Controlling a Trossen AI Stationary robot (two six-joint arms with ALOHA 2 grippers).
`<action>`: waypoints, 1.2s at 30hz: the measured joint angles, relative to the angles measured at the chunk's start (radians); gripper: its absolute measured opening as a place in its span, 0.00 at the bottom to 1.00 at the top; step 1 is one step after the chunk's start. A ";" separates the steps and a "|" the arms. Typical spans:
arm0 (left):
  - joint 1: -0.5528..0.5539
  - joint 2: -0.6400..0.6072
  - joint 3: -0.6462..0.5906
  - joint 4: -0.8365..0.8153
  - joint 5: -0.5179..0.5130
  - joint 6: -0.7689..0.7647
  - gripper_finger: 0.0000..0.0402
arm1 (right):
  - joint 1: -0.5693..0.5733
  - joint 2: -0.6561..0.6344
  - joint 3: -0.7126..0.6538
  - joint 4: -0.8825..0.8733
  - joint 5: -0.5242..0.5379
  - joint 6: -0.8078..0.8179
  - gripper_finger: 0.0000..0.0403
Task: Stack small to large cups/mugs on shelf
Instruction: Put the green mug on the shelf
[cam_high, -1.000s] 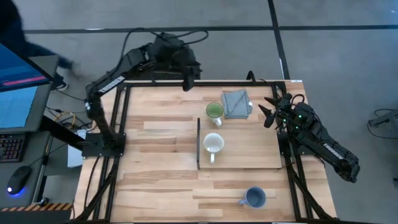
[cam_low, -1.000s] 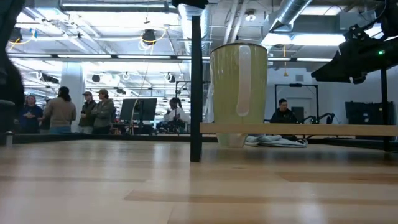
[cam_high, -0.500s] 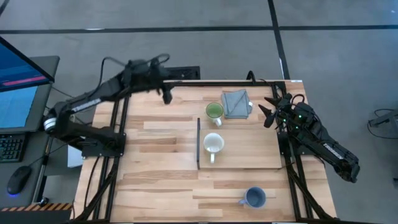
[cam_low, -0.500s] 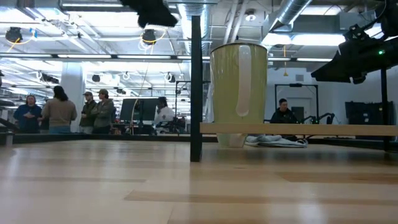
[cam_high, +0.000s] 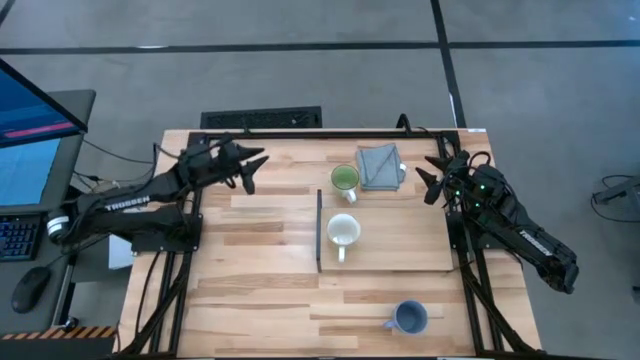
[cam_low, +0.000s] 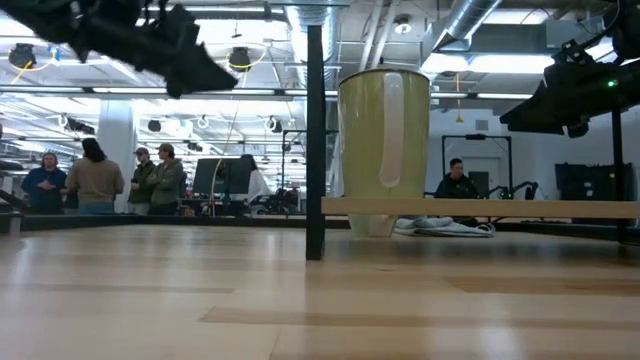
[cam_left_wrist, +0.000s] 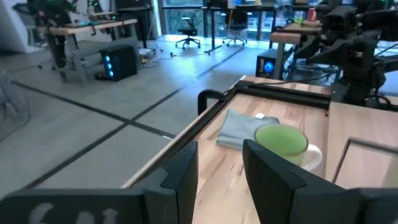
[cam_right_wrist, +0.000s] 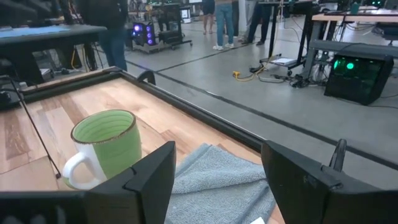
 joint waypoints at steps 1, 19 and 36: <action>0.000 -0.015 -0.030 0.016 -0.006 -0.011 0.30 | 0.000 0.000 0.000 0.000 0.000 0.000 0.65; 0.000 -0.262 -0.413 0.292 -0.081 -0.078 0.30 | 0.000 0.000 0.000 -0.001 0.000 0.001 0.65; 0.000 -0.419 -0.456 0.183 -0.083 -0.073 0.30 | 0.000 0.009 0.003 0.043 -0.021 0.079 0.65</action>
